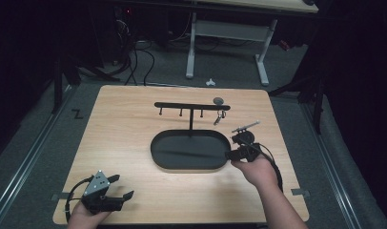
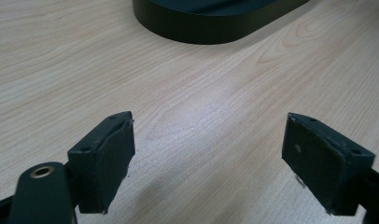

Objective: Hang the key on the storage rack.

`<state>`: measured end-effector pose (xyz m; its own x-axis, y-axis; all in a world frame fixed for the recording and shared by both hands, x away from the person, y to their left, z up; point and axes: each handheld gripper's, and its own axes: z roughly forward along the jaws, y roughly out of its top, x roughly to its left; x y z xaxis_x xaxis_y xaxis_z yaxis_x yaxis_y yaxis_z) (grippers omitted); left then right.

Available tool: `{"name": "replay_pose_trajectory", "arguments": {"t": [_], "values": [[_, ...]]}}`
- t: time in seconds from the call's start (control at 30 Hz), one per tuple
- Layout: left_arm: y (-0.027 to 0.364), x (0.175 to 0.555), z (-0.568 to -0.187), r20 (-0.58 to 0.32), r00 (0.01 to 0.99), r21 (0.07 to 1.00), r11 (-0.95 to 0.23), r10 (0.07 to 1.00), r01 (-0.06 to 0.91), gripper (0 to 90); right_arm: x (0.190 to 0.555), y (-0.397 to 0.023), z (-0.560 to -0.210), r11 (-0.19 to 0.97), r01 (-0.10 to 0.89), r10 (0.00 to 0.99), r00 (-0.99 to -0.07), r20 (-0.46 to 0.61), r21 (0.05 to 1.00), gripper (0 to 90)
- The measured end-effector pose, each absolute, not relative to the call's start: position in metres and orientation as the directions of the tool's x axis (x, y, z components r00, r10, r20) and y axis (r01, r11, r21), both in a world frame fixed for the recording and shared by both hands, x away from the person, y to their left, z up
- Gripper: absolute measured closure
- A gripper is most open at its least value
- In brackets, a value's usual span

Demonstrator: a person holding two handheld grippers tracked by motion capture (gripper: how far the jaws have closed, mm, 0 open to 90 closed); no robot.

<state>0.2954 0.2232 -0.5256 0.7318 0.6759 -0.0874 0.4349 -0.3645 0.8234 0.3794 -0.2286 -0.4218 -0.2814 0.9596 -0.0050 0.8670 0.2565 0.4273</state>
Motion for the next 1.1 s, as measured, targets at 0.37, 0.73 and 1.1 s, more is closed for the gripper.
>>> {"name": "replay_pose_trajectory", "arguments": {"t": [0.37,0.73,1.1], "values": [[0.222,0.296,-0.527,-0.078,0.728,0.818,-0.374,0.681,0.437,17.7,0.325,-0.240,-0.474,0.241,0.785,0.963,-0.268,-0.038,0.571,43.6],[0.219,0.296,-0.528,-0.047,0.721,0.818,-0.388,0.691,0.426,17.5,0.273,-0.238,-0.518,0.181,0.651,0.963,-0.268,0.001,0.737,39.1],[0.215,0.294,-0.527,-0.033,0.719,0.817,-0.395,0.695,0.419,17.0,0.268,-0.243,-0.518,0.210,0.595,0.957,-0.289,-0.037,0.776,39.9]]}}
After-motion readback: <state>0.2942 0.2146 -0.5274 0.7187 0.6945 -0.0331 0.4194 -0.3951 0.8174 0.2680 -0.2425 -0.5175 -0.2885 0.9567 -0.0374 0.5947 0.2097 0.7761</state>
